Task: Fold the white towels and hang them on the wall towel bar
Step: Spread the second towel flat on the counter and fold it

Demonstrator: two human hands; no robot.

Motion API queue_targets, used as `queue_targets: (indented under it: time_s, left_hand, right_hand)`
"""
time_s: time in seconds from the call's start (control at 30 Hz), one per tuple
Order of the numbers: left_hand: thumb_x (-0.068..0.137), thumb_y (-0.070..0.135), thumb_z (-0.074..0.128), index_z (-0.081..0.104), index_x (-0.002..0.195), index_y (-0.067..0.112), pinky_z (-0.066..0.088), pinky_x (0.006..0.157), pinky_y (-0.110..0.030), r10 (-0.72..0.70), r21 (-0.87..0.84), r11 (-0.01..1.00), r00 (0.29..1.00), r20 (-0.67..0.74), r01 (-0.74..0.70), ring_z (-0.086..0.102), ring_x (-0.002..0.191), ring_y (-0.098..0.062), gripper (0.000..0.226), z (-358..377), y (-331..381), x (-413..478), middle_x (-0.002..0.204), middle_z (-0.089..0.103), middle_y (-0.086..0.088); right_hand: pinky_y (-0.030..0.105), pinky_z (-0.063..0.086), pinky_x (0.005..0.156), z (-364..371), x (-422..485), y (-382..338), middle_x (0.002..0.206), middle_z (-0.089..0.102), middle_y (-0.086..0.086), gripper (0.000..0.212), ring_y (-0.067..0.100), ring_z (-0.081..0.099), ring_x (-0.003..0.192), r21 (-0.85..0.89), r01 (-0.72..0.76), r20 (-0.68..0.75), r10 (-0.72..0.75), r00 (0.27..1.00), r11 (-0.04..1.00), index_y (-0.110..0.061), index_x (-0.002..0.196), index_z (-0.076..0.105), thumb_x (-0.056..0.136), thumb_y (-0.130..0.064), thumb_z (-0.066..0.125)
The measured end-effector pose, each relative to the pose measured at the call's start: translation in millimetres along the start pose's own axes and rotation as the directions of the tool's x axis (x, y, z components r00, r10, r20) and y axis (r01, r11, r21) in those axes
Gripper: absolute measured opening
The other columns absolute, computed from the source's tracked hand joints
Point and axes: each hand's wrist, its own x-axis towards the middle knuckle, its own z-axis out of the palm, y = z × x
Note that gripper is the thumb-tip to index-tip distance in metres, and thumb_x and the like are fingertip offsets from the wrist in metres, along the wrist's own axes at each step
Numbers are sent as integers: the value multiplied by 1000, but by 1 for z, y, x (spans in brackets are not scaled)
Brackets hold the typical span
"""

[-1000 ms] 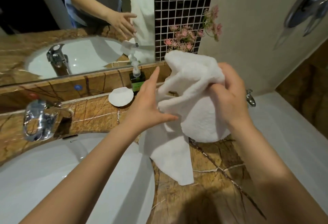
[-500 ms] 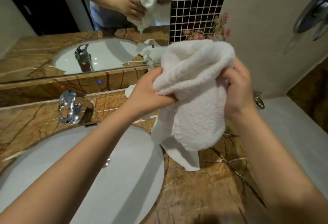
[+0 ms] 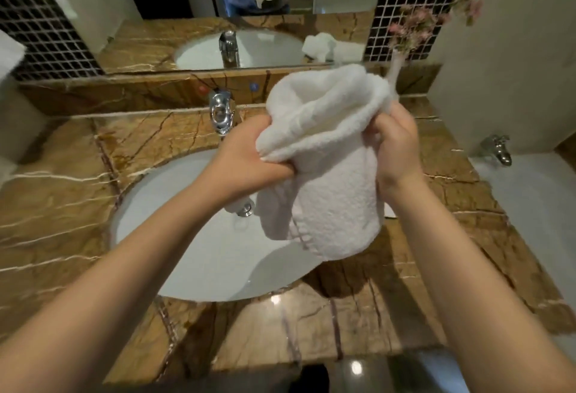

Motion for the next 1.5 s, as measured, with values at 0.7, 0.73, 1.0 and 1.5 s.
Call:
queue_targets:
  time_s: [0.7, 0.73, 1.0, 1.5]
  left_hand:
    - [73, 18, 76, 63, 105, 7, 48, 82, -34, -585, 163, 811, 774, 243, 562, 59, 95, -20, 37, -3, -138, -154, 108, 63, -6]
    - [73, 20, 76, 63, 105, 8, 47, 80, -32, -587, 164, 810, 776, 232, 563, 58, 93, -19, 36, -3, -138, -156, 107, 63, -5]
    - [62, 29, 71, 63, 95, 21, 56, 79, -45, -612, 89, 788, 757, 229, 609, 59, 94, -22, 35, -21, -121, -159, 102, 61, -1]
    - [89, 22, 46, 55, 111, 23, 51, 45, -29, -479, 407, 836, 851, 215, 367, 60, 86, -19, 24, -28, -102, -142, 109, 57, 4]
  right_hand:
    - [42, 49, 84, 54, -172, 156, 112, 55, 9, 30, 27, 53, 100, -892, -205, -78, 310, 947, 402, -11, 118, 49, 94, -27, 40]
    - [43, 47, 87, 56, -174, 158, 117, 53, 10, 33, 27, 51, 106, -920, -168, -78, 256, 964, 353, -11, 123, 47, 95, -26, 41]
    - [39, 35, 100, 89, -206, 116, 136, 45, 4, 56, 23, 40, 125, -891, -15, 69, 169, 983, 453, -21, 141, 36, 93, -49, 42]
    - [24, 45, 79, 23, -155, 86, 94, 65, -7, 38, 10, 58, 95, -613, -323, -17, 397, 918, 721, -21, 81, 68, 73, 12, 49]
